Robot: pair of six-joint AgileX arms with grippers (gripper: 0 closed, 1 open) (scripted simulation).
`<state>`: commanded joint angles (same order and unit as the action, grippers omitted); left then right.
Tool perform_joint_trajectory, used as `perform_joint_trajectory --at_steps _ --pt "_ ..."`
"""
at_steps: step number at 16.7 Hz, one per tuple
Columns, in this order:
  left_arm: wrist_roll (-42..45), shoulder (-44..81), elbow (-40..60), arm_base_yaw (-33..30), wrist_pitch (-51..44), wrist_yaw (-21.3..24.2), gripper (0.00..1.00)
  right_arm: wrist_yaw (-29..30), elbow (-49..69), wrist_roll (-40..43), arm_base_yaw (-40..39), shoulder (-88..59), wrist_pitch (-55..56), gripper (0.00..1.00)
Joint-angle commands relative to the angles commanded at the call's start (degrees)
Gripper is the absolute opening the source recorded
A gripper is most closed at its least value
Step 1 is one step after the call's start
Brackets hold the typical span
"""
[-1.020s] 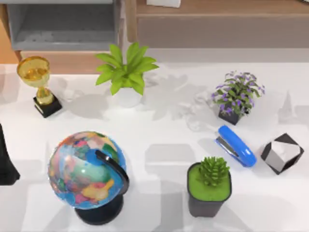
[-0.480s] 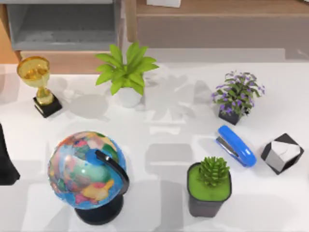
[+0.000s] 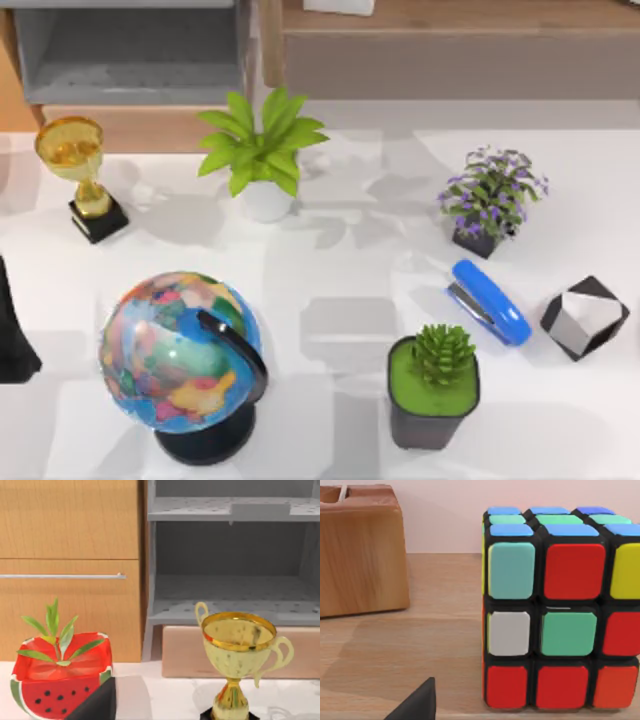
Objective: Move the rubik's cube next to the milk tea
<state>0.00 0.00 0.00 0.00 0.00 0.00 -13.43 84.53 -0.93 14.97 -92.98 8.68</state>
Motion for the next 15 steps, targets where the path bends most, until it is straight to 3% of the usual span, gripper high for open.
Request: perform_joint_trajectory --at_steps 15 --pt "0.0 0.0 0.0 0.0 0.0 0.0 1.00 2.1 15.5 0.0 -1.9 -13.2 -2.3 1.00"
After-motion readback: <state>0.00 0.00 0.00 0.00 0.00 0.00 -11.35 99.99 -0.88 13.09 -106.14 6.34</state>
